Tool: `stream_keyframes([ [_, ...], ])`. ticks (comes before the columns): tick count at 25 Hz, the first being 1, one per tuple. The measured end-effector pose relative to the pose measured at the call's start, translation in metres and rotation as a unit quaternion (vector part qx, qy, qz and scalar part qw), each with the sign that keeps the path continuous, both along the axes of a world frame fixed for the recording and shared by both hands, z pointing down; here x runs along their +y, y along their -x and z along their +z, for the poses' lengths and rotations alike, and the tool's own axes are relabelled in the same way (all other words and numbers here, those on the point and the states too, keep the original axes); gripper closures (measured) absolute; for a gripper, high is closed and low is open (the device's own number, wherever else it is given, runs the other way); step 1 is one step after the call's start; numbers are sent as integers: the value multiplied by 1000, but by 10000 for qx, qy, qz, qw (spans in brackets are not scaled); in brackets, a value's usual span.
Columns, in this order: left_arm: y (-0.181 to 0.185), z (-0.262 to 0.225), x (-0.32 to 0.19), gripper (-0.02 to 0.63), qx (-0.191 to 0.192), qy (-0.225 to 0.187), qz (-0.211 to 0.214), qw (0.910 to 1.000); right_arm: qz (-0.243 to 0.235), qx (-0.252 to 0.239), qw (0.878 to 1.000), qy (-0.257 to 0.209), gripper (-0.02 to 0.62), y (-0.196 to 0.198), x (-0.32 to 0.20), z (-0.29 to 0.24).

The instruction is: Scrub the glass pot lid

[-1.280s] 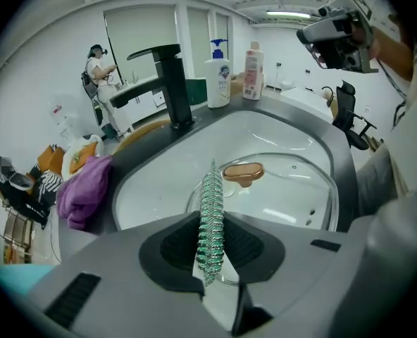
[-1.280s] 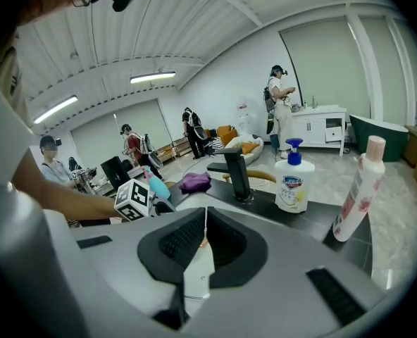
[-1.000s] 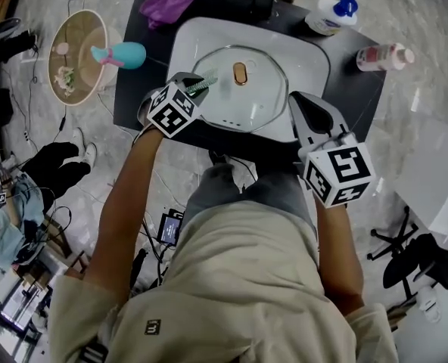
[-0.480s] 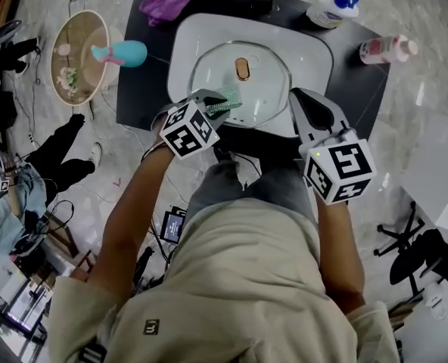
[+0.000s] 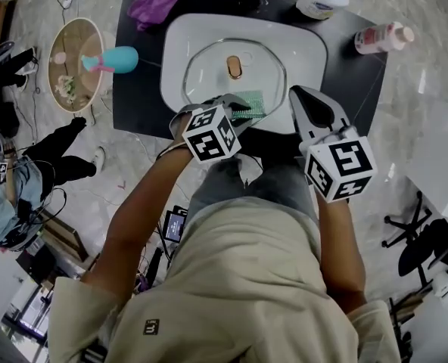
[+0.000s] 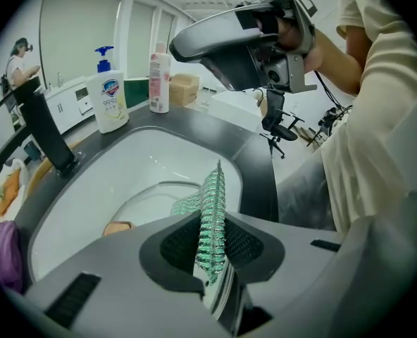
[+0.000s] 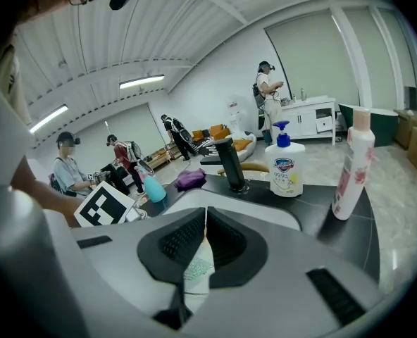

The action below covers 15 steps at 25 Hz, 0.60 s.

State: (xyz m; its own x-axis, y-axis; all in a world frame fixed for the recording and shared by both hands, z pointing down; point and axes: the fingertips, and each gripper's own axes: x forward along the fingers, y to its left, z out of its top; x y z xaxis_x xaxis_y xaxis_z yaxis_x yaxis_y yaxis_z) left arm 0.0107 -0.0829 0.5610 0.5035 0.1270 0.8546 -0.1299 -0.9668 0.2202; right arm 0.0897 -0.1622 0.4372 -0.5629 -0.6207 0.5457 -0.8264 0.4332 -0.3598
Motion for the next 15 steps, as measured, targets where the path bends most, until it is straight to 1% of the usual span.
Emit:
stream_keyframes([
  [8,-28,11,-8,520,0,57,299,9995,96,-36,9999,122,569,-12,0,14],
  [15,-54,28,-25,520,-280,-153,892,9955,197,-47,9995,231,569,-26,-1,29],
])
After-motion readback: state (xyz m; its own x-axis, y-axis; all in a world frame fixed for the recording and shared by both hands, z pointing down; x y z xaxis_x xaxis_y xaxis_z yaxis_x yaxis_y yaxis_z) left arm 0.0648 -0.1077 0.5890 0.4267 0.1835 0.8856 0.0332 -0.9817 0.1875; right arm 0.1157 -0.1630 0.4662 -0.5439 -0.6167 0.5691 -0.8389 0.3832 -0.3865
